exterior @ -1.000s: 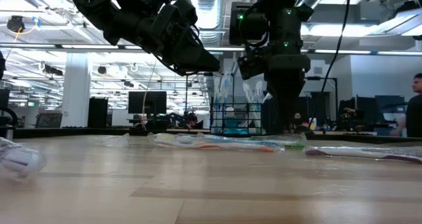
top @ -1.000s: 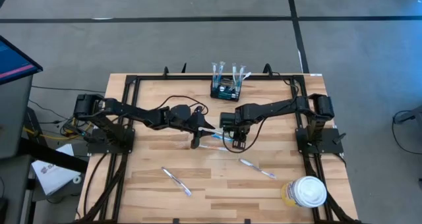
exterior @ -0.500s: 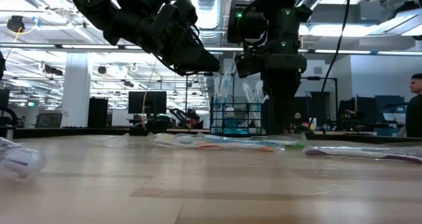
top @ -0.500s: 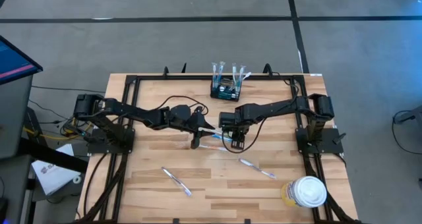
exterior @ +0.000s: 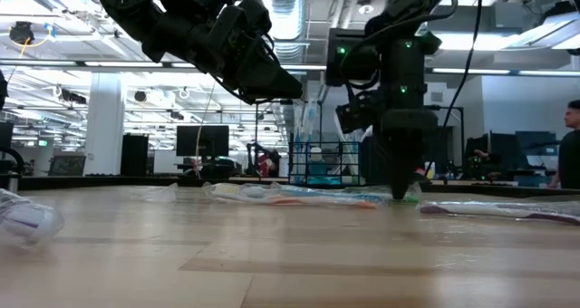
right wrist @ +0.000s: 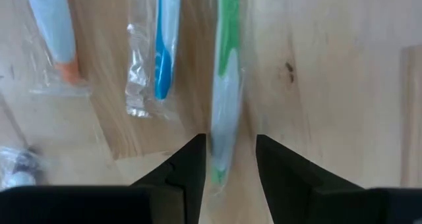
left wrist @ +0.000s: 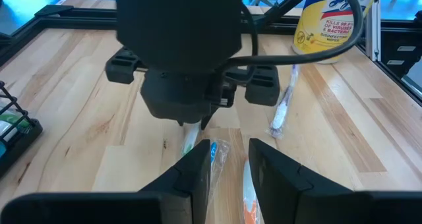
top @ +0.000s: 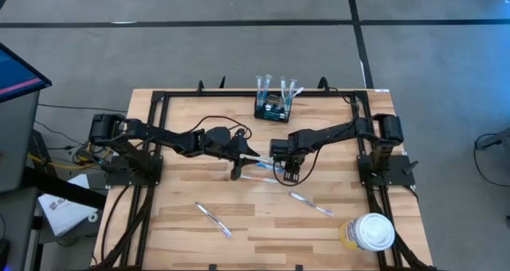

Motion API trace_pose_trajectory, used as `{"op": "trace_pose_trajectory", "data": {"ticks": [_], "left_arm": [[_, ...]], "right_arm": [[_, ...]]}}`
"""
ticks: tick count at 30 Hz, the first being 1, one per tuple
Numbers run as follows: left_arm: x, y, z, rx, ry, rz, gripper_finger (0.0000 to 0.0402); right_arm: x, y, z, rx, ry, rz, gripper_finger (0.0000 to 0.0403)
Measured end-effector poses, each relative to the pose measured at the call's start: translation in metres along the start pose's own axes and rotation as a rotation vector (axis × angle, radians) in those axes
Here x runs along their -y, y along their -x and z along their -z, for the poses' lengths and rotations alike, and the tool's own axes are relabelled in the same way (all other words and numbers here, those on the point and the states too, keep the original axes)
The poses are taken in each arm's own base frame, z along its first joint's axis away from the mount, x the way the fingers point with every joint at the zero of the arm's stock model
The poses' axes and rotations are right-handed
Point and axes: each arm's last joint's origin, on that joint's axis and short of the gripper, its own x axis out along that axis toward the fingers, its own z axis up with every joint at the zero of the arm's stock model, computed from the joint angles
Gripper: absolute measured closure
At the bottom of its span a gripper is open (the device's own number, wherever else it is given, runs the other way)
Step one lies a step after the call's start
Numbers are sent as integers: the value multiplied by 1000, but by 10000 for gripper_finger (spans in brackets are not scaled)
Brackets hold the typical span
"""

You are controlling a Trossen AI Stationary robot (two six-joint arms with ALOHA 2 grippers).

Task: Pick & Place toothbrushing station
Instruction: Put the green toothbrush into the mesh organizer

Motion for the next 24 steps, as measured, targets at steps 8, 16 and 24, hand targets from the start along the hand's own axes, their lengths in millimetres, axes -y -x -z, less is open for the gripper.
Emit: {"op": "trace_pose_trajectory", "data": {"ticks": [8, 16, 24], "left_arm": [[0, 0, 0, 0, 0, 0, 302], [0, 0, 0, 0, 0, 0, 302], [-7, 9, -9, 37, 5, -44, 302]], "right_arm": [[0, -3, 2, -2, -10, 0, 346], [5, -3, 2, 1, -50, 1, 395], [15, 4, 3, 9, -42, 12, 400]]}}
